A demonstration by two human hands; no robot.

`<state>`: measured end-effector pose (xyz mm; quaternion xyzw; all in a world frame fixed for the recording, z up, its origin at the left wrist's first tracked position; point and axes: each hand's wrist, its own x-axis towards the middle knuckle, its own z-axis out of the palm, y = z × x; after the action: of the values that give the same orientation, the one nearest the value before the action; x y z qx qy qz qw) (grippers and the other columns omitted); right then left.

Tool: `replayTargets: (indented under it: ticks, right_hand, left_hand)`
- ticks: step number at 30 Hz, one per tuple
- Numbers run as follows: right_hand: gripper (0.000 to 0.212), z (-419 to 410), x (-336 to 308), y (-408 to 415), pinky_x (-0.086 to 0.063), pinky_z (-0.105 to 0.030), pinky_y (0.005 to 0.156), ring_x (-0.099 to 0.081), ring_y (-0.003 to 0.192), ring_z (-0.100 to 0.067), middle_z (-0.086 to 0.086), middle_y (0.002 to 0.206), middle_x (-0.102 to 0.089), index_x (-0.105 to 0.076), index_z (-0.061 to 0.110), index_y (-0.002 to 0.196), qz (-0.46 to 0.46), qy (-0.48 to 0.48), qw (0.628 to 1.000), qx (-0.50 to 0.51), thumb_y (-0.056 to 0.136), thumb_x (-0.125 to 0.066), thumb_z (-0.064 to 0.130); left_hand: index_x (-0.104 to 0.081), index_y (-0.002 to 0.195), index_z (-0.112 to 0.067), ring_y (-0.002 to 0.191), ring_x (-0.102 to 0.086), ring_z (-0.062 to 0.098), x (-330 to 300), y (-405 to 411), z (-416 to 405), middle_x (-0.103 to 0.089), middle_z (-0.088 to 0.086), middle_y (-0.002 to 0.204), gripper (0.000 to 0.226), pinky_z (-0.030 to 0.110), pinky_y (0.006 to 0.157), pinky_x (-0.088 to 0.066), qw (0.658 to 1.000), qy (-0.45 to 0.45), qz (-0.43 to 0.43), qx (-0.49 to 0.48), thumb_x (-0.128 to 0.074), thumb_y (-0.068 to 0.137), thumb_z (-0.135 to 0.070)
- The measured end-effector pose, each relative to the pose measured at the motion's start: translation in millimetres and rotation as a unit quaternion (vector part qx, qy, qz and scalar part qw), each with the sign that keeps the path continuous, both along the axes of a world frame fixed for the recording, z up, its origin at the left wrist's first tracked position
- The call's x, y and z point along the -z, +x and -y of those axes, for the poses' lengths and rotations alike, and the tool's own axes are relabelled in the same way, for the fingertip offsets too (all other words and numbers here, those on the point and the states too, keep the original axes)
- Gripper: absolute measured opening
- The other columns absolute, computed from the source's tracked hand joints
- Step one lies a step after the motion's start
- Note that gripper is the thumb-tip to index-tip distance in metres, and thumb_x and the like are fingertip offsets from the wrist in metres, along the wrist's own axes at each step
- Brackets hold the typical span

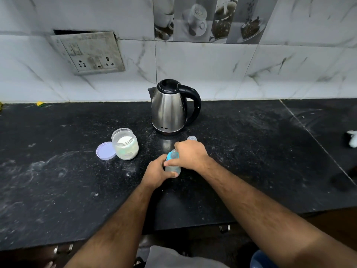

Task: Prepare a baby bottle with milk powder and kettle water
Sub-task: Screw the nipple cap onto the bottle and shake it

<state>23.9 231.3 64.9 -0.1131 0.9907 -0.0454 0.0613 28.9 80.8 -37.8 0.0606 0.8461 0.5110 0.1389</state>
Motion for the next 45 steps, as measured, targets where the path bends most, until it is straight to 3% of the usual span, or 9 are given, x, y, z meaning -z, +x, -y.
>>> replayTargets:
  ticks: [6, 9, 14, 22, 25, 30, 34, 37, 45]
  right_hand:
    - [0.069, -12, -16, -9, -0.034, -0.028, 0.064, -0.048, 0.092, -0.013, 0.011, 0.091, -0.049, -0.053, 0.025, 0.128, 0.104, -0.095, 0.989, -0.042, 0.069, -0.081, 0.047]
    - [0.047, -13, -15, -11, -0.035, -0.026, 0.064, -0.050, 0.089, -0.011, 0.017, 0.079, -0.049, -0.062, 0.025, 0.116, 0.117, -0.107, 0.986, -0.059, 0.073, -0.081, 0.031]
    - [0.047, -8, -3, -4, -0.021, -0.026, 0.053, -0.057, 0.086, -0.017, 0.007, 0.073, -0.063, -0.054, 0.026, 0.072, 0.017, -0.034, 0.999, -0.019, 0.070, -0.065, 0.072]
    - [0.049, -10, -13, -13, -0.039, -0.029, 0.064, -0.060, 0.098, -0.016, 0.008, 0.099, -0.064, -0.060, 0.025, 0.117, 0.095, -0.058, 0.990, -0.084, 0.073, -0.079, 0.035]
    - [0.035, -10, -7, -10, -0.028, -0.026, 0.053, -0.059, 0.088, -0.016, 0.011, 0.077, -0.058, -0.059, 0.024, 0.087, 0.065, -0.058, 0.995, -0.055, 0.072, -0.077, 0.050]
    - [0.063, -4, 2, -3, -0.021, -0.029, 0.052, -0.057, 0.082, -0.018, 0.007, 0.068, -0.056, -0.052, 0.023, 0.071, -0.016, 0.016, 1.000, -0.009, 0.067, -0.053, 0.085]
    - [0.064, -8, -11, -8, -0.041, -0.036, 0.070, -0.059, 0.091, -0.019, 0.007, 0.090, -0.063, -0.053, 0.023, 0.121, 0.060, -0.029, 0.995, -0.070, 0.070, -0.076, 0.055]
    - [0.047, -10, -12, -11, -0.041, -0.032, 0.069, -0.061, 0.097, -0.018, 0.006, 0.100, -0.064, -0.060, 0.024, 0.118, 0.084, -0.032, 0.990, -0.105, 0.075, -0.078, 0.033]
    - [0.066, -5, 6, -5, -0.034, -0.033, 0.062, -0.058, 0.073, -0.015, 0.006, 0.071, -0.062, -0.060, 0.019, 0.080, -0.019, 0.013, 0.999, -0.023, 0.066, -0.055, 0.084]
  left_hand:
    - [-0.062, 0.098, -0.038, 0.080, -0.064, -0.010, 3, -1, 0, -0.073, -0.013, 0.089, 0.054, 0.006, 0.073, -0.045, 1.000, 0.015, 0.006, -0.003, -0.089, 0.061, -0.009]
    - [-0.063, 0.102, -0.035, 0.085, -0.065, -0.010, 3, -1, 0, -0.073, -0.014, 0.094, 0.057, 0.008, 0.077, -0.046, 1.000, 0.020, 0.008, -0.004, -0.090, 0.061, -0.007]
    - [-0.063, 0.098, -0.035, 0.079, -0.064, -0.011, 2, 0, 0, -0.073, -0.012, 0.090, 0.052, 0.005, 0.071, -0.046, 1.000, 0.016, 0.003, -0.002, -0.089, 0.061, -0.008]
    - [-0.064, 0.107, -0.028, 0.091, -0.067, -0.003, 2, -1, 0, -0.073, -0.012, 0.097, 0.055, 0.012, 0.080, -0.047, 1.000, 0.017, 0.007, 0.002, -0.090, 0.061, -0.010]
    - [-0.064, 0.102, -0.032, 0.085, -0.066, -0.008, 1, 0, 0, -0.073, -0.014, 0.093, 0.053, 0.008, 0.075, -0.045, 1.000, 0.014, 0.008, 0.000, -0.089, 0.061, -0.010]
    - [-0.064, 0.102, -0.030, 0.082, -0.064, -0.005, 0, 0, -1, -0.071, -0.014, 0.089, 0.050, 0.008, 0.070, -0.043, 1.000, -0.003, 0.001, -0.008, -0.089, 0.061, -0.013]
    - [-0.066, 0.108, -0.023, 0.086, -0.065, -0.003, 0, 0, -1, -0.073, -0.011, 0.094, 0.054, 0.010, 0.075, -0.046, 1.000, 0.005, 0.008, -0.004, -0.089, 0.062, -0.009]
    - [-0.065, 0.111, -0.021, 0.089, -0.065, -0.008, -2, 0, -1, -0.072, -0.012, 0.098, 0.057, 0.005, 0.076, -0.044, 1.000, 0.013, 0.014, -0.003, -0.089, 0.062, -0.005]
    - [-0.065, 0.098, -0.026, 0.074, -0.061, -0.009, -4, 1, -1, -0.070, -0.011, 0.086, 0.045, 0.004, 0.064, -0.041, 1.000, -0.011, 0.003, -0.003, -0.089, 0.062, -0.012]
